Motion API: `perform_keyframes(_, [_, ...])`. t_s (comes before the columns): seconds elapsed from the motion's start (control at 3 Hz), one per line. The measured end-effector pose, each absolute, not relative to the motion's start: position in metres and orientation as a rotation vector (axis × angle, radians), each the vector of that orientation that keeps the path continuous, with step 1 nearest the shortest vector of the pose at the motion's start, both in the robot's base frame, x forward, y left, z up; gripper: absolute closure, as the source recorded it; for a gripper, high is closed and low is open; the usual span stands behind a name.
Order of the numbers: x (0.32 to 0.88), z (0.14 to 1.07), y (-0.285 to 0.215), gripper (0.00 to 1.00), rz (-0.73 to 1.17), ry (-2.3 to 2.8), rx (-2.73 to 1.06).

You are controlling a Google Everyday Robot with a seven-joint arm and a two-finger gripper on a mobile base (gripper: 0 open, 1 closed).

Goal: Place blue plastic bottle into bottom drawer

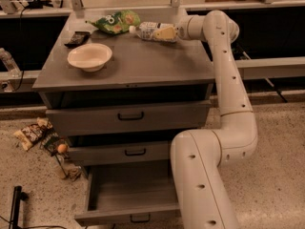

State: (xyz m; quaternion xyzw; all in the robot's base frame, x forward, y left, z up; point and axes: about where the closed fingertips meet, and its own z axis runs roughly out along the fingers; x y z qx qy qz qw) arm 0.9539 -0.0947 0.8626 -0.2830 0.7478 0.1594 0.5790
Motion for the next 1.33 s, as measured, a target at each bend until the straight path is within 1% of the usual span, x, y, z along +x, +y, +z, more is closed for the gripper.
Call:
perform_keyframes(0.33, [0.951, 0.86, -0.09, 0.52, 0.383, 1.747, -0.704])
perform_keyframes(0.67, [0.948, 0.859, -0.087, 0.77, 0.403, 1.738, -0.739])
perform_keyframes(1.0, [0.943, 0.858, -0.083, 0.98, 0.422, 1.726, -0.773])
perform_keyframes(1.33, [0.933, 0.859, -0.075, 1.0, 0.466, 1.693, -0.831])
